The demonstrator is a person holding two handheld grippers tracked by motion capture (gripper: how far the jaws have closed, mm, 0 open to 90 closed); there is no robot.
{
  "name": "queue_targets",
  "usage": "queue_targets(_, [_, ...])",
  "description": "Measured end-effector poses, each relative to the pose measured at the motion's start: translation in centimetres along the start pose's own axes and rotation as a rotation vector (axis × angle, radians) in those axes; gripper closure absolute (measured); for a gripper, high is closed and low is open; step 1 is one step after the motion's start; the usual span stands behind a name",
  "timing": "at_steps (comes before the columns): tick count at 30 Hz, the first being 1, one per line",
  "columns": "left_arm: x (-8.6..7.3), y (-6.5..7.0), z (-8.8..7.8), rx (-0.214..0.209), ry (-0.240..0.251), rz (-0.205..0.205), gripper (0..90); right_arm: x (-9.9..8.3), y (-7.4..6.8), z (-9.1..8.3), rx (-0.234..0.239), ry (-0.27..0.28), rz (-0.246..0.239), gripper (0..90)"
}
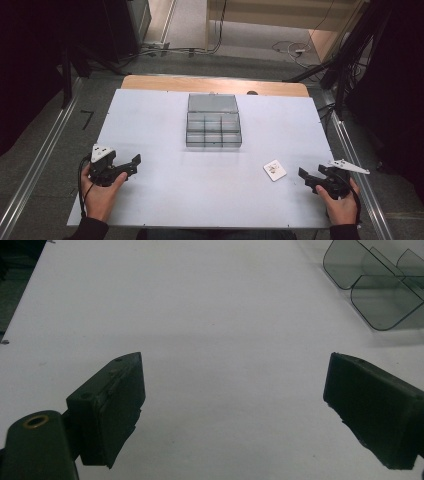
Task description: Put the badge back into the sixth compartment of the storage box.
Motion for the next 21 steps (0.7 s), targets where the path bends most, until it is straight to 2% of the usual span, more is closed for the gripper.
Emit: queue_targets(21, [-0.1, 0.4, 0.1, -0.014, -0.003, 0.005, 10.0, 0.0, -2.1, 0.4, 0.041, -0.003, -0.043, 14.5])
Point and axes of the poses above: each handheld gripper's, and its own axes: z roughly forward along the jaws, x roughly out of its top, y roughly to its right, the point moved 9 cm from there along z, roughly forward along the jaws, and after that the axes turned 7 degrees about y, right-handed, at the moved point
